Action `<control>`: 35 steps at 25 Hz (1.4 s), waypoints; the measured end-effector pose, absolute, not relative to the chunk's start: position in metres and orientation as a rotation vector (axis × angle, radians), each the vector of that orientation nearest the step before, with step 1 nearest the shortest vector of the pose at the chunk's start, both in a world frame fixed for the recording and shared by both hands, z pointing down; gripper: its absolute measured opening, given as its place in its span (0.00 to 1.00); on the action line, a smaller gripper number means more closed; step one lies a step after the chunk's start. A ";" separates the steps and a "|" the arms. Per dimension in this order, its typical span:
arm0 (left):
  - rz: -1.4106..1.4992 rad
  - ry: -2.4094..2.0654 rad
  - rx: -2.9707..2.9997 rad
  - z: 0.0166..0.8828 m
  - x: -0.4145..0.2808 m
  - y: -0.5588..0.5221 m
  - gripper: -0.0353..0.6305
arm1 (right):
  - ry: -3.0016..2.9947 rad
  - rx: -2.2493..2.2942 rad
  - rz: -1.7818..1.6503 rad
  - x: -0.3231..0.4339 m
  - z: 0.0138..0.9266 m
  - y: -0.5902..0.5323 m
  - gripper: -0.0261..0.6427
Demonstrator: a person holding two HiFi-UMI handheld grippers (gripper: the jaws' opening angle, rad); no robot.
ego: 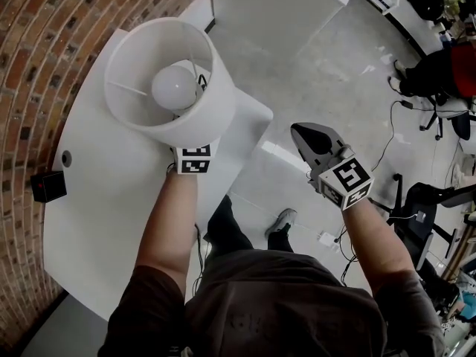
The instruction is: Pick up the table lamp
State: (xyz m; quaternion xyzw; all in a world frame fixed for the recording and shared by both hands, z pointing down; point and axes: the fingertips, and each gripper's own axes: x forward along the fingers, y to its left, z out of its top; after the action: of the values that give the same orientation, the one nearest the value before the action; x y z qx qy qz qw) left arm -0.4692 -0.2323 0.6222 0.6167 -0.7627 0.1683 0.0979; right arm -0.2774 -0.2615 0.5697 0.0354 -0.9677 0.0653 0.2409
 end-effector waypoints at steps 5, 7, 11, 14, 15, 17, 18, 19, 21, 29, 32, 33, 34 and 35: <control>0.491 -2.236 1.863 0.607 -0.466 -0.234 0.21 | -2.655 0.096 0.177 -0.275 0.565 -0.262 0.03; 0.489 -2.238 1.888 0.598 -0.465 -0.237 0.20 | -2.660 0.097 0.175 -0.275 0.563 -0.263 0.03; 0.495 -2.246 1.924 0.585 -0.462 -0.240 0.20 | -2.670 0.096 0.173 -0.275 0.558 -0.263 0.03; 0.482 -2.243 1.928 0.583 -0.461 -0.242 0.20 | -2.675 0.092 0.168 -0.275 0.555 -0.264 0.03; 0.481 -2.241 1.931 0.583 -0.461 -0.241 0.20 | -2.676 0.092 0.167 -0.275 0.554 -0.264 0.03; 0.476 -2.238 1.935 0.583 -0.460 -0.240 0.20 | -2.679 0.093 0.164 -0.274 0.552 -0.265 0.03; 0.476 -2.236 1.937 0.583 -0.459 -0.239 0.20 | -2.681 0.094 0.162 -0.273 0.551 -0.266 0.03; 0.480 -2.234 1.940 0.582 -0.458 -0.239 0.20 | -2.682 0.095 0.159 -0.272 0.550 -0.267 0.03; 0.489 -2.228 1.954 0.580 -0.454 -0.241 0.20 | -2.684 0.100 0.157 -0.269 0.549 -0.269 0.03; 0.484 -2.209 2.046 0.552 -0.435 -0.256 0.20 | -2.707 0.137 0.157 -0.259 0.538 -0.281 0.03; 0.450 -2.194 2.064 0.546 -0.425 -0.261 0.20 | -2.716 0.154 0.160 -0.253 0.533 -0.286 0.03; 0.447 -2.188 2.074 0.543 -0.420 -0.264 0.20 | -2.719 0.161 0.160 -0.250 0.532 -0.288 0.03; 0.448 -2.180 2.088 0.540 -0.415 -0.267 0.20 | -2.722 0.170 0.161 -0.247 0.530 -0.291 0.03; 0.453 -2.171 2.104 0.537 -0.409 -0.270 0.20 | -2.725 0.181 0.162 -0.243 0.529 -0.293 0.03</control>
State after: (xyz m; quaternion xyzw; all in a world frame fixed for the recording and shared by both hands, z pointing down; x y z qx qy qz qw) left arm -0.4093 -0.2704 0.5369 0.6877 -0.7094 0.1480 0.0423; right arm -0.2435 -0.2934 0.5287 0.0646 -0.9756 0.0582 0.2016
